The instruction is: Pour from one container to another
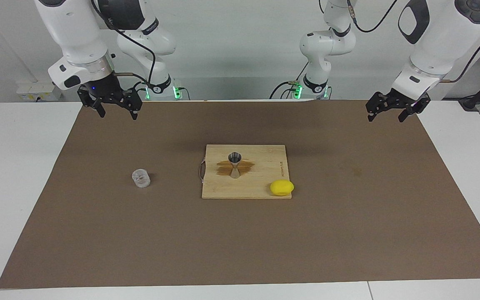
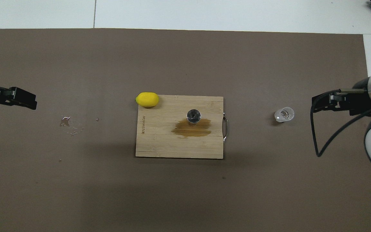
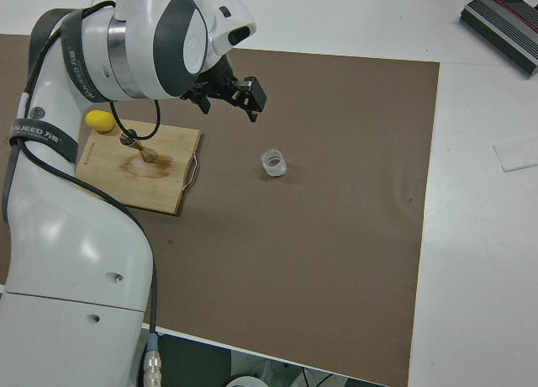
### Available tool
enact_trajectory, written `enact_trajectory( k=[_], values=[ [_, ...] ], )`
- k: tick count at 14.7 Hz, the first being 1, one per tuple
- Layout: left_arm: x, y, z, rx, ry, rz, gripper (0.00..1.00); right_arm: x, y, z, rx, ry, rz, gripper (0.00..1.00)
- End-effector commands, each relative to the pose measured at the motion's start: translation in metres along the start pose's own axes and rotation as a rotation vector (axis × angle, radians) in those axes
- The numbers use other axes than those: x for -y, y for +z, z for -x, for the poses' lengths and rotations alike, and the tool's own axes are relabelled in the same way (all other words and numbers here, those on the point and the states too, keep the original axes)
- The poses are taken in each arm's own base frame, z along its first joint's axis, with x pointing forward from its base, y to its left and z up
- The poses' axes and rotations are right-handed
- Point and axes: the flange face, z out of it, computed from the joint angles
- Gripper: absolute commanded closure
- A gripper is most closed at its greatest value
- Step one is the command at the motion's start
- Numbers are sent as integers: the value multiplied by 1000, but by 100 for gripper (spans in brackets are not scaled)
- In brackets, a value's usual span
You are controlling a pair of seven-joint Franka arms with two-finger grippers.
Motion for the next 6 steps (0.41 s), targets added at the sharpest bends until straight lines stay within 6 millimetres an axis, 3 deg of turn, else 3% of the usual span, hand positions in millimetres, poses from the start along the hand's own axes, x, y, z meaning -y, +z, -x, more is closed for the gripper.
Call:
enact_trajectory(
  k=[1, 6],
  values=[
    [1, -4, 6, 7, -6, -21, 0, -1, -3, 7, 19, -11, -51, 0],
    [0, -3, 6, 9, -5, -21, 0, 0, -2, 8, 22, -11, -50, 0]
  ],
)
